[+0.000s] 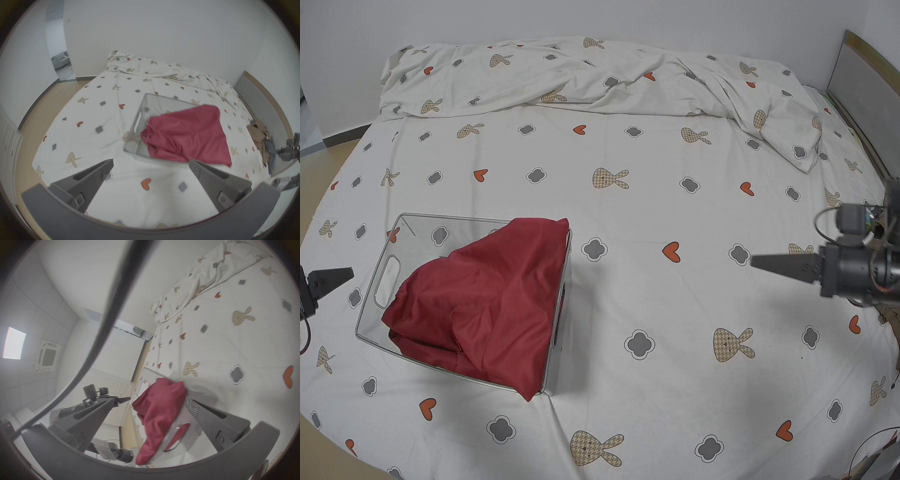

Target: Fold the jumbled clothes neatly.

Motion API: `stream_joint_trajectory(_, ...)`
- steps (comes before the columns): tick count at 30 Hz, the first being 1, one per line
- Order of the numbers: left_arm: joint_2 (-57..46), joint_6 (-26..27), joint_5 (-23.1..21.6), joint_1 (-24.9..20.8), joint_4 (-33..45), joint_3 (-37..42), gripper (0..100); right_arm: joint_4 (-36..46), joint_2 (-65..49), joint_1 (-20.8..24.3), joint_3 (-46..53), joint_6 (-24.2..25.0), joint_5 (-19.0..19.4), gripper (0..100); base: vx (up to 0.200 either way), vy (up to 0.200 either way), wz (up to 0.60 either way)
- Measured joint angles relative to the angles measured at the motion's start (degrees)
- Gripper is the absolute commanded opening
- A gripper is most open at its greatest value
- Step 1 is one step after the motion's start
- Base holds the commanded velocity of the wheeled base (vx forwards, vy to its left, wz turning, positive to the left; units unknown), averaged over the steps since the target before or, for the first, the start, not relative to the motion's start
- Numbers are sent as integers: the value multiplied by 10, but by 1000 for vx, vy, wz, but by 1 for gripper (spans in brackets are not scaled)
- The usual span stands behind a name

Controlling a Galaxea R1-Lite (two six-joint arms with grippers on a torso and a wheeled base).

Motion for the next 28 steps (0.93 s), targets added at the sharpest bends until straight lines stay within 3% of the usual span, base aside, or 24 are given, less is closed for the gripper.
stream_joint_trajectory(2, -18, 20, 64, -12, 13, 7, 100, 10, -58, -28, 52, -25, 0, 100, 0, 0, 0)
stream_joint_trajectory(4, -35, 33, 99, -26, 21, 17, 100, 29, -106, -45, 86, -39, 0, 100, 0, 0, 0)
stream_joint_trajectory(9, -86, 54, 144, -74, 45, 62, 100, 133, -248, -56, 157, -66, 0, 100, 0, 0, 0)
stream_joint_trajectory(15, -168, 73, 171, -158, 82, 129, 100, 222, -417, -22, 249, -83, -1, 100, 0, 0, 0)
stream_joint_trajectory(21, -241, 99, 182, -207, 121, 165, 100, 249, -553, -13, 328, -90, -5, 100, 0, 0, 0)
stream_joint_trajectory(28, -306, 116, 187, -225, 156, 184, 100, 257, -674, -113, 364, -101, -28, 100, 0, 0, 0)
